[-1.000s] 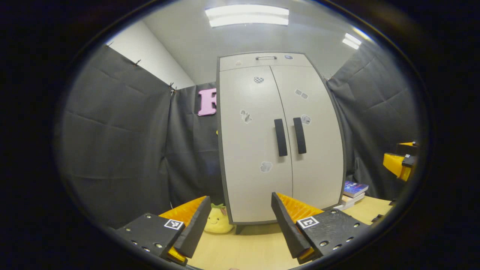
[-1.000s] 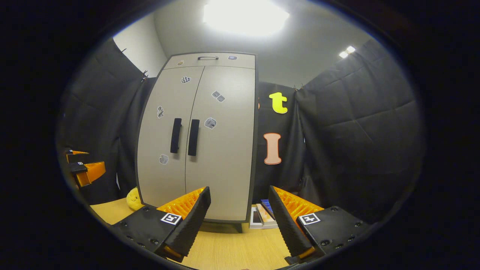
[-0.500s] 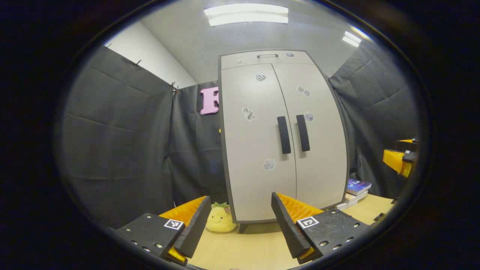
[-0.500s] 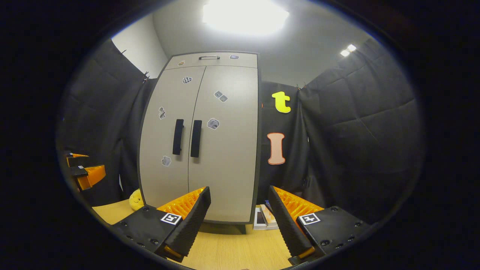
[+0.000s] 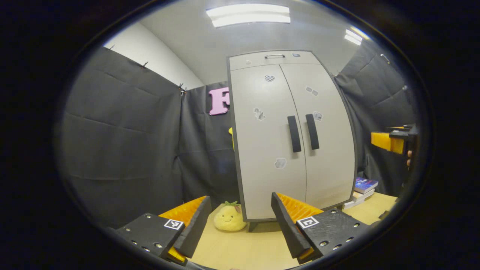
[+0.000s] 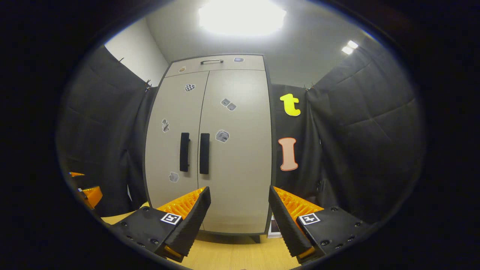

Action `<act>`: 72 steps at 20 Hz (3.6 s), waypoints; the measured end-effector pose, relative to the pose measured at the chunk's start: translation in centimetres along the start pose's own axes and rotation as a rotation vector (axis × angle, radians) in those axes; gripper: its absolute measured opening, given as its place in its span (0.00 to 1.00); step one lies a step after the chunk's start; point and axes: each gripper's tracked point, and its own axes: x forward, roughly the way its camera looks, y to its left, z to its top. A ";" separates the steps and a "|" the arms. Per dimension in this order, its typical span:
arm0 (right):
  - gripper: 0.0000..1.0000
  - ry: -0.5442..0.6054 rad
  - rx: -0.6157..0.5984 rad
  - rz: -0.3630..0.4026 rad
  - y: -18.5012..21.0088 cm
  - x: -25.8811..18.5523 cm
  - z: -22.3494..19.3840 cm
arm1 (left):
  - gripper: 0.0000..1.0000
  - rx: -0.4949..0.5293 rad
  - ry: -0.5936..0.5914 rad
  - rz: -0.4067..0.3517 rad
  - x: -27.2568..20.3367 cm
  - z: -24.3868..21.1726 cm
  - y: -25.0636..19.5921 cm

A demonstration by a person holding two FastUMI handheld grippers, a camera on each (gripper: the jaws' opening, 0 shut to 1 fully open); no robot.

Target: Open the right door of the double-door shoe cabinet with the right hand, and open the left door with the left hand.

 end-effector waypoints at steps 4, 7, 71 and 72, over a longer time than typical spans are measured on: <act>0.97 -0.037 0.002 0.040 1.7 2.8 2.1 | 0.94 0.008 -0.005 0.046 -0.8 0.1 2.0; 0.97 -0.030 -0.006 0.068 3.1 5.0 2.4 | 0.94 0.018 -0.008 0.084 -1.6 0.1 3.5; 0.14 0.306 0.131 0.247 8.6 16.0 1.0 | 0.95 -0.012 -0.001 0.056 -4.7 -0.3 5.2; 0.14 0.308 0.132 0.254 8.5 15.8 1.1 | 0.95 -0.011 -0.004 0.047 -4.7 -0.2 4.9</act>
